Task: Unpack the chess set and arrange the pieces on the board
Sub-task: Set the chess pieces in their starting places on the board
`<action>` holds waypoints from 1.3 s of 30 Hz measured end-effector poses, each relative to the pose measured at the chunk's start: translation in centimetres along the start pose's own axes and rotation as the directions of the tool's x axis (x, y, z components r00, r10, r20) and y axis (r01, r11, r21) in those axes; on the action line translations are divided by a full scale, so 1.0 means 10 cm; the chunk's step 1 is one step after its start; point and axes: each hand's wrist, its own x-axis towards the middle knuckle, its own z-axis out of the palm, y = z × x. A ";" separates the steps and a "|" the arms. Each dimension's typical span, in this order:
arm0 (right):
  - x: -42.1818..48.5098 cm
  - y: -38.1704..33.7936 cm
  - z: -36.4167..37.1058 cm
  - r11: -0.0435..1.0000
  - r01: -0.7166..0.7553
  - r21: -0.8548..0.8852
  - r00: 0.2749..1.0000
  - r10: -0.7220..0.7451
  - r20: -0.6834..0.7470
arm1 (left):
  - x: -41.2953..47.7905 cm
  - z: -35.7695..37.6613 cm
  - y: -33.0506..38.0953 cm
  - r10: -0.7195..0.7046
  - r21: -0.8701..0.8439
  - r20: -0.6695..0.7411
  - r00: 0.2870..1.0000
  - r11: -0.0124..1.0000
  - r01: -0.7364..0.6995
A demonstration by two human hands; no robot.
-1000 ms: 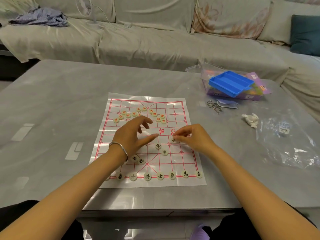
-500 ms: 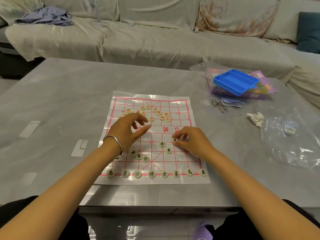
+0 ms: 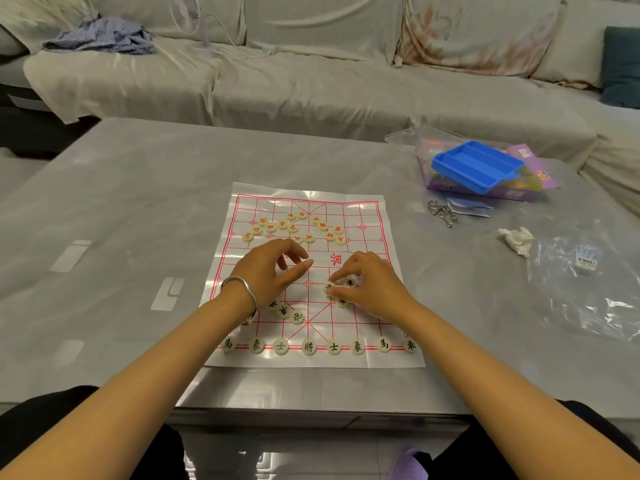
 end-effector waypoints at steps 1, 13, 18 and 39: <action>0.02 0.01 0.01 1.000 -0.009 0.006 1.000 0.009 -0.001 | -0.01 0.00 0.00 -0.001 0.000 -0.002 1.000 1.000 0.001; -0.17 0.18 -0.29 0.983 -0.020 0.182 0.972 0.062 -0.227 | -0.06 0.12 0.04 -0.001 -0.073 0.044 0.999 0.997 0.005; -0.48 0.50 -0.28 0.989 -0.109 0.097 0.983 0.122 -0.137 | -0.03 0.29 0.13 0.035 0.026 0.229 0.973 0.999 -0.042; -0.50 0.54 -0.08 0.996 -0.053 -0.073 0.967 0.033 -0.252 | 0.02 0.43 0.14 0.054 0.125 0.211 0.976 0.989 -0.082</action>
